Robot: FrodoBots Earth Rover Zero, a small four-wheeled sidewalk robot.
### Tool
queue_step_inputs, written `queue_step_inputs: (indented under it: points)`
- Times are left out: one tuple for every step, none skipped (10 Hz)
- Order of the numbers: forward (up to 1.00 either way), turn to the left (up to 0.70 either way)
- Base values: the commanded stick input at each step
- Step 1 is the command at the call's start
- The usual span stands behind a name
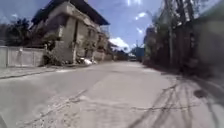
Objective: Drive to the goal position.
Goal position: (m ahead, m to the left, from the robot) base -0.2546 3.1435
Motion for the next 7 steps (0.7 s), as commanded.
queue_step_inputs:
  points:
    - [0.96, -0.38]
    - [0.96, -0.38]
    - [0.96, -0.35]
    - [0.96, -0.26]
    - [0.96, -0.12]
    - [0.96, -0.02]
    - [0.96, -0.01]
